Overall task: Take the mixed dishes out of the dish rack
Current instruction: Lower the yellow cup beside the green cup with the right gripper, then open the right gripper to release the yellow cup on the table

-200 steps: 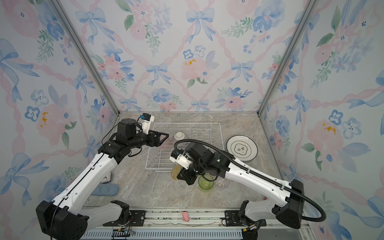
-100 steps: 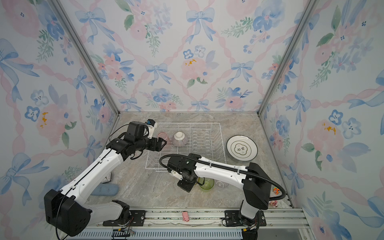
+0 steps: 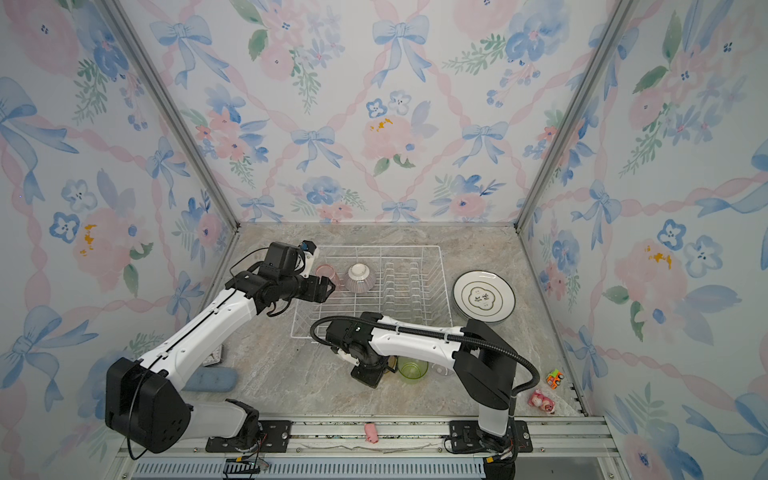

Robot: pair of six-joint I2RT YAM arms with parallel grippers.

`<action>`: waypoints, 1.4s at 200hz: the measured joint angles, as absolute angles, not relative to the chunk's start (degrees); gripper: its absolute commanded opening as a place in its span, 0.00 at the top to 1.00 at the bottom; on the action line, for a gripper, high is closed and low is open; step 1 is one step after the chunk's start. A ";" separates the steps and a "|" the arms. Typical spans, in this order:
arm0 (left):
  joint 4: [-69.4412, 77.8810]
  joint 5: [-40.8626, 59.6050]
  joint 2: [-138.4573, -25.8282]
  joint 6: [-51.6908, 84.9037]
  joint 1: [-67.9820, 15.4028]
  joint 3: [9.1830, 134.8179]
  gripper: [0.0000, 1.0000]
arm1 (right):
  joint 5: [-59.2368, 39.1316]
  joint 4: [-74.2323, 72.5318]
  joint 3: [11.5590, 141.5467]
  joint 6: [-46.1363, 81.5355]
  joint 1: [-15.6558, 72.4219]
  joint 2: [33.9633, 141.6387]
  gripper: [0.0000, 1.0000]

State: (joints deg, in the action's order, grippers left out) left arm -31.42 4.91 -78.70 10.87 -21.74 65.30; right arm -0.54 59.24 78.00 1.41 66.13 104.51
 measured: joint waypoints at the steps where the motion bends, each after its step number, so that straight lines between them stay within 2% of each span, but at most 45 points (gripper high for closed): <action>1: -31.42 4.91 -78.74 10.87 -21.74 65.30 0.10 | -0.54 59.24 78.00 1.39 66.13 104.51 0.88; 77: -31.46 4.89 -82.06 10.50 -21.58 66.43 0.10 | 0.01 59.79 78.11 0.82 66.13 103.79 0.38; 97: -31.46 4.89 -83.31 10.46 -21.45 67.24 0.10 | -2.57 59.99 78.11 0.64 66.06 99.35 0.28; 117: -31.46 4.67 -84.84 10.46 -21.37 68.47 0.10 | -7.66 59.55 78.17 0.56 65.17 90.17 0.21; 147: -31.44 3.14 -87.90 10.26 -21.34 70.61 0.10 | -13.91 57.93 78.81 1.02 60.86 75.92 0.16; 180: -31.70 0.89 -92.09 10.00 -21.10 72.75 0.10 | -16.60 56.18 78.06 1.54 54.19 68.16 0.15; 280: -32.71 -1.54 -104.73 8.95 -20.62 80.42 0.11 | -21.82 52.18 71.77 2.83 45.58 66.67 0.14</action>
